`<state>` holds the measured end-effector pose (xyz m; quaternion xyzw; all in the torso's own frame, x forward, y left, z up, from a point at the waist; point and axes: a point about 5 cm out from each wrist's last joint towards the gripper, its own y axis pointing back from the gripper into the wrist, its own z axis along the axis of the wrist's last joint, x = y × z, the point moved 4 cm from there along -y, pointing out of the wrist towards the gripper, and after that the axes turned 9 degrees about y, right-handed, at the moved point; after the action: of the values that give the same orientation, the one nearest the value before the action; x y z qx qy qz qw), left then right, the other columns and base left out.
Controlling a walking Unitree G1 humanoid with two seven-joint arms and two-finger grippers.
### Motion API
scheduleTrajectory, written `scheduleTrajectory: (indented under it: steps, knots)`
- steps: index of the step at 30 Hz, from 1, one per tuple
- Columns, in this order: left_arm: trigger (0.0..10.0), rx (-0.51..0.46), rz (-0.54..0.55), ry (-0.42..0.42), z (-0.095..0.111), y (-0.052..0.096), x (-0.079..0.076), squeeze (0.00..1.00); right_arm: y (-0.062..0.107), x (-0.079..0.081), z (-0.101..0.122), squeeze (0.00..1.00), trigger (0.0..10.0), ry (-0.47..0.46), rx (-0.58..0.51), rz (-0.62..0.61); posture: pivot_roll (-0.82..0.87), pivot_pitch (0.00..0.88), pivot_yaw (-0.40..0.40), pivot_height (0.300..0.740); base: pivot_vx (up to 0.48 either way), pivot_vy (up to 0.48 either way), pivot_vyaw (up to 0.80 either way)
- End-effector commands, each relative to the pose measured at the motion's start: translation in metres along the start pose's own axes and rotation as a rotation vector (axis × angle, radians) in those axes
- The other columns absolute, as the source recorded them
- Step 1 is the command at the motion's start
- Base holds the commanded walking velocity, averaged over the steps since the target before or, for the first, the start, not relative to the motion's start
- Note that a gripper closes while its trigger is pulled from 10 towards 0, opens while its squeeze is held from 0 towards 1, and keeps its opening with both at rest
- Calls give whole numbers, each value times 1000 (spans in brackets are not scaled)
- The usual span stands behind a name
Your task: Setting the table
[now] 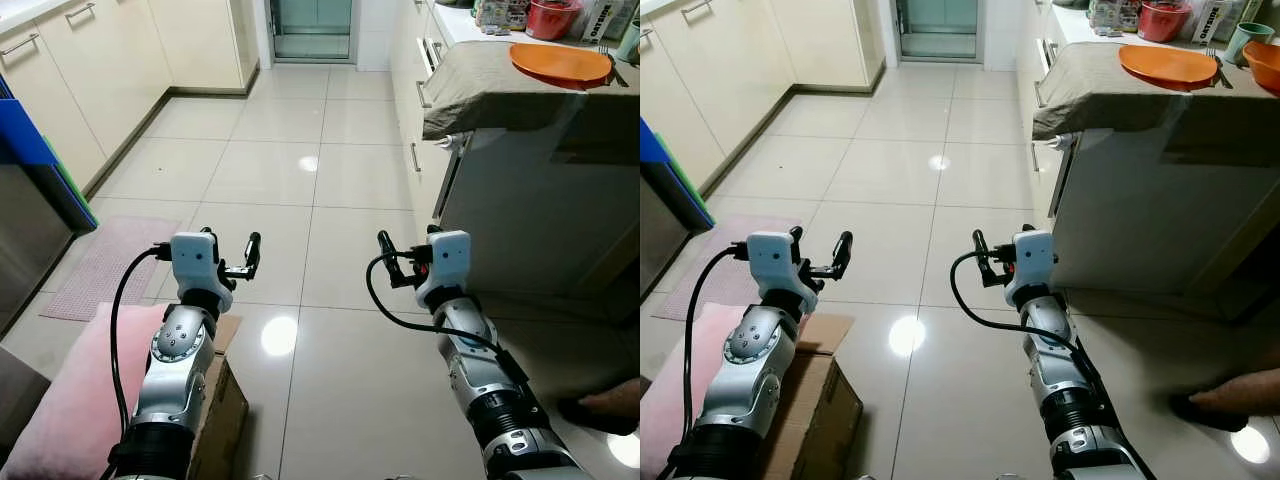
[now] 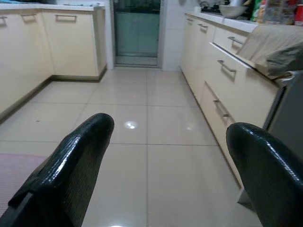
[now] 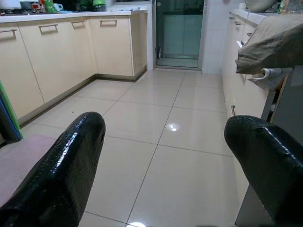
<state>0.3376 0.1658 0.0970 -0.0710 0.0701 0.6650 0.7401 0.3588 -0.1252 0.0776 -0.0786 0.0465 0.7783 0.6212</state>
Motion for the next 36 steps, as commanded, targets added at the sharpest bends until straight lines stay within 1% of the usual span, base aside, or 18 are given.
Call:
scheduleTrajectory:
  steps: [1, 10, 19, 28, 31, 33, 35, 36]
  knots:
    - [10000, -2, -14, -9, 3, 0, -3, 0, 2, 3, 0, 0, 10000, 6, -9, 5, -150, 0, 78, 740, 431, 0, 0]
    - [10000, -6, -11, -25, 5, -2, -1, 0, 1, 4, 0, 0, 10000, 11, -9, 3, -156, 0, 92, 740, 438, 0, 0]
    - [10000, -7, -23, -25, 5, -6, -7, 0, 4, 3, -1, 0, 10000, 19, -8, 1, -165, 0, 94, 740, 463, 0, 0]
    - [10000, -9, -34, -33, 6, -7, -9, 0, 2, 4, -1, 0, 10000, 17, -9, -3, -160, 0, 105, 740, 462, 0, 0]
    - [10000, -11, -28, -52, 7, -7, -8, 0, 2, 6, 0, 0, 10000, 10, -12, 1, -157, 0, 106, 740, 461, 0, 0]
    - [10000, -14, -28, -61, 8, -7, -8, 0, 1, 10, -3, 0, 10000, -5, 5, 10, -151, 0, 106, 740, 0, 0, -353]
    - [10000, -14, -29, -61, 7, -6, -8, 0, 1, 12, -4, 0, 10000, -42, 12, 16, -151, 0, 106, 740, 0, 0, -709]
    - [10000, -12, -29, -63, 7, -6, -8, 0, 1, 12, -5, 0, 10000, -38, 14, 20, -150, 0, 105, 740, 0, 0, -706]
